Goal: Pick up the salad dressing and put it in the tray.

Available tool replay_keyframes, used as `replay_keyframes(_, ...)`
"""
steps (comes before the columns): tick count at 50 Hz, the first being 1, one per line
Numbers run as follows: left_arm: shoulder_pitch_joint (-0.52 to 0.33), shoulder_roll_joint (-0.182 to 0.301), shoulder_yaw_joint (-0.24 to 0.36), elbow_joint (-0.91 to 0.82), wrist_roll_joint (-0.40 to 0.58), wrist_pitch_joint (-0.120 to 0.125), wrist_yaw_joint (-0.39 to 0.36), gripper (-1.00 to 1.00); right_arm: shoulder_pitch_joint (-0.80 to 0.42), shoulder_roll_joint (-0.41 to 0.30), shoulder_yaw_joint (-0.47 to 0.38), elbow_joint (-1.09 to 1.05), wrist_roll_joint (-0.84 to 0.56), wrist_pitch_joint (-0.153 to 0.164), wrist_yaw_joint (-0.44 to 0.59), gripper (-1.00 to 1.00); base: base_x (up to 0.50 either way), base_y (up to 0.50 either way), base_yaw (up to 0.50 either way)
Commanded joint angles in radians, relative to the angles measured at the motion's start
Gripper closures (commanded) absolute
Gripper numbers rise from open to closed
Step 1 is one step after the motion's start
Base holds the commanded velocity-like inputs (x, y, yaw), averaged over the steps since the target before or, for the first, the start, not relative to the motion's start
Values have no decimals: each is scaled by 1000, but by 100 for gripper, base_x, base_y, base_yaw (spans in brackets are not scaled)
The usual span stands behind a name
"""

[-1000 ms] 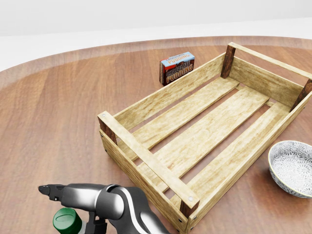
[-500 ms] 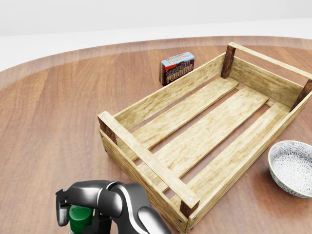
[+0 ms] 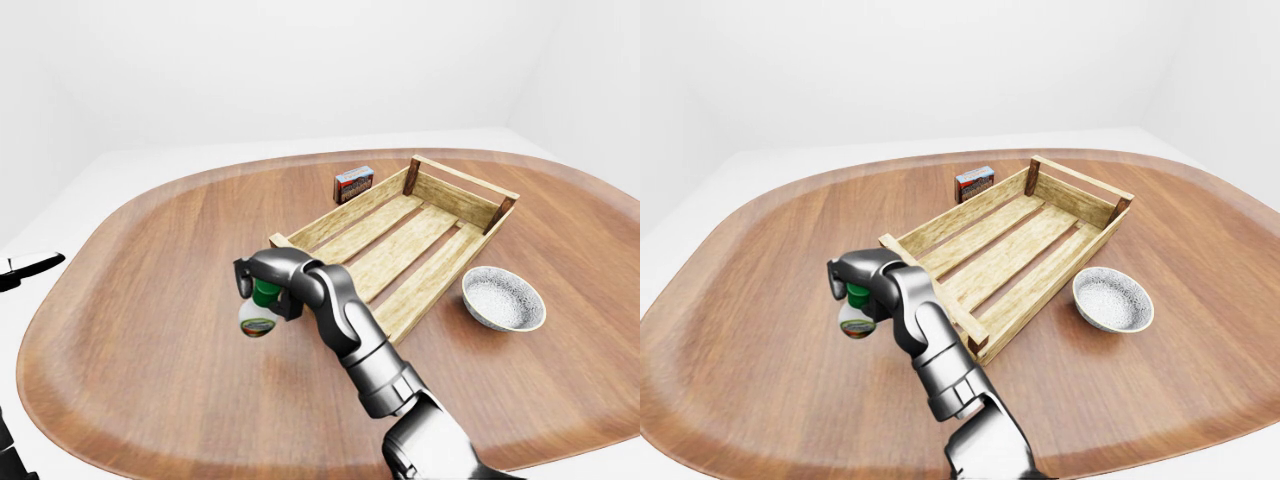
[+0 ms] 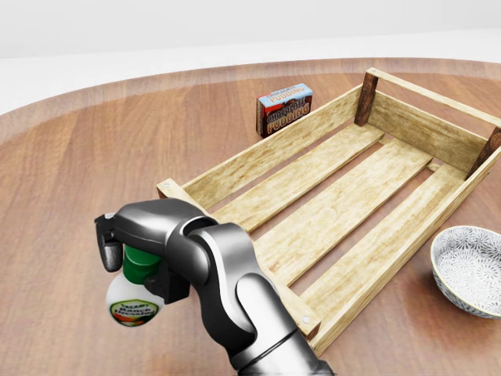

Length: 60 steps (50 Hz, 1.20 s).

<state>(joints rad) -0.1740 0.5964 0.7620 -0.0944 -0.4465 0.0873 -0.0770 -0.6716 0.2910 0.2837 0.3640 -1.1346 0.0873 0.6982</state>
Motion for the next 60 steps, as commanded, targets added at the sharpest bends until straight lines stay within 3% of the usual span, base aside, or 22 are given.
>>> replay_keyframes(1,0,-3,-4,1,4,0,-5,-100,-159,4,-67,-74,72,0,0,97,0,0,0)
replay_keyframes(13,0,-6,-7,4,8,0,-8,-100,-333,-16,-103,-92,191,0,0,96,0,0,0)
replay_keyframes(20,-1,-8,-12,14,13,0,-12,-100,-451,-74,-134,-42,254,0,0,96,0,0,0)
replay_keyframes(26,1,-7,-10,12,11,0,-13,-100,-568,-189,-193,115,326,0,0,96,0,0,0)
replay_keyframes(28,1,-7,-10,12,11,0,-14,-100,-573,-194,-189,123,336,0,0,96,0,0,0)
replay_keyframes(29,0,-4,-5,9,8,0,-12,-100,-607,-253,-216,170,344,0,0,96,0,0,0)
replay_keyframes(31,0,-4,-6,7,8,0,-11,-100,-621,-304,-228,198,355,0,0,96,0,0,0)
replay_keyframes(49,-3,-4,-11,4,12,0,-9,-100,-502,-637,-329,221,329,0,0,97,0,0,0)
replay_keyframes(60,-3,-6,-14,9,21,0,-14,-100,-384,-760,-364,415,336,0,0,96,0,0,0)
